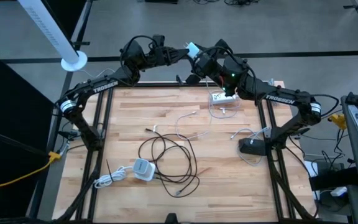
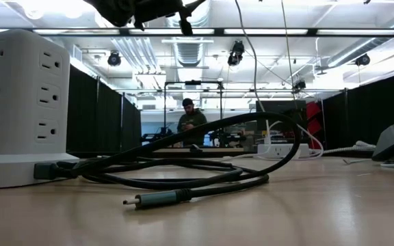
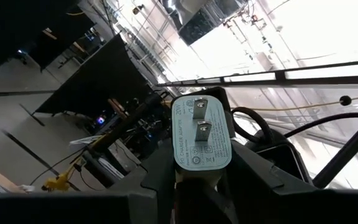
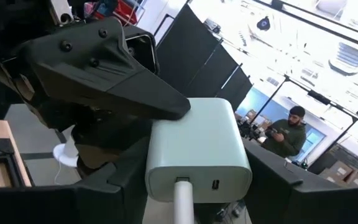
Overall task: Plug in charger cables
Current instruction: Insert the white charger adapter into the top outlet extension
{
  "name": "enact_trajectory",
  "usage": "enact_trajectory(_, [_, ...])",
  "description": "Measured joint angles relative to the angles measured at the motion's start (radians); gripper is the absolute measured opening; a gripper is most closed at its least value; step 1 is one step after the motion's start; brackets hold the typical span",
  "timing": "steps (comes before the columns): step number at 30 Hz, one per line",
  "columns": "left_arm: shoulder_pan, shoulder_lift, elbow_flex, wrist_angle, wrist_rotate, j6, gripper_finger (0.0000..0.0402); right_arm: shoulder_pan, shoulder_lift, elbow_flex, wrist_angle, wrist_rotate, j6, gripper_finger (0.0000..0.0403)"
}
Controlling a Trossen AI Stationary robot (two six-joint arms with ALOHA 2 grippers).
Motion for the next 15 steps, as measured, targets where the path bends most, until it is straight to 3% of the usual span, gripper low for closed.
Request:
enact_trajectory(13, [0.000, -0.004, 0.002, -0.094, -0.001, 0.109, 0.0105, 0.002, -0.001, 0.006, -0.058, 0.003, 0.032, 0.0189])
enact_trajectory(15, [0.000, -0.004, 0.002, -0.100, 0.000, 0.138, 0.0133, -0.001, -0.002, 0.035, -0.136, 0.002, 0.092, 0.0189])
